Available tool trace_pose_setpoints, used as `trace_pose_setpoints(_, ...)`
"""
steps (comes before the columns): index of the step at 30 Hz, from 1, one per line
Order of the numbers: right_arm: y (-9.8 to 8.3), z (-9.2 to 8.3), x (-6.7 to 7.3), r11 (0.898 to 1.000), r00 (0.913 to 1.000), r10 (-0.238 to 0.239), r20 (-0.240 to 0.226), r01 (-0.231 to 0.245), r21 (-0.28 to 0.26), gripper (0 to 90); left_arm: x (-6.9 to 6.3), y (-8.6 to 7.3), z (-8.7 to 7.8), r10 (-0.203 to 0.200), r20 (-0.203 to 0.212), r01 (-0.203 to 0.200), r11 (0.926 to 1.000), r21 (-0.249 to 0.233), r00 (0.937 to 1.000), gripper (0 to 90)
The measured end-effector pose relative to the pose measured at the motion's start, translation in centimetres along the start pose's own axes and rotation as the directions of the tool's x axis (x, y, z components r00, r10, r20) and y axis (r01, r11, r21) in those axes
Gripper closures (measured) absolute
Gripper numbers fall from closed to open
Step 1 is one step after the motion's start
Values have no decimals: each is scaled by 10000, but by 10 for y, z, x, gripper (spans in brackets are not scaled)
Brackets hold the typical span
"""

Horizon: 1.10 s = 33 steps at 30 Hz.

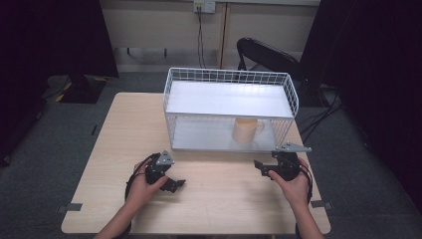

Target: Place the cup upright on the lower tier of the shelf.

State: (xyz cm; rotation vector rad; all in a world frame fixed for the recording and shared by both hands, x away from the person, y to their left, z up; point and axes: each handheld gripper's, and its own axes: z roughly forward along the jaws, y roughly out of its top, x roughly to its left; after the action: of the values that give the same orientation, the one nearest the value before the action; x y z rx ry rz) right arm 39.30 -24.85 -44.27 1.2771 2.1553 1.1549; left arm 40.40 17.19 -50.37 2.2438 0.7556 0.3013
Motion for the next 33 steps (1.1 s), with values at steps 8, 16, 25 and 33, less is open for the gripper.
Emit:
trace_pose_setpoints(8, -8, -4, -2, 9999, 10000, -23, -96, 24, 115, 162, 0, 0, 0, 1, -4, -1, 10000, 1, 10000, 0)
trace_pose_setpoints(16, -14, -8, -2, 9994, 9997, -211, -157, 215, 262, 160, 0, 0, 0, 3, -2, -3, 10000, 1, 10000, 0)
trace_pose_setpoints(25, -20, -14, -8, 9991, 9997, -205, -164, 211, 370, 160, 0, 0, 0, 3, -4, -3, 10000, 1, 10000, 0)
trace_pose_setpoints(33, -28, -17, -11, 9985, 9995, -246, -201, 255, 494, 160, 0, 0, 0, 1, 0, -1, 10000, 3, 10000, 0)
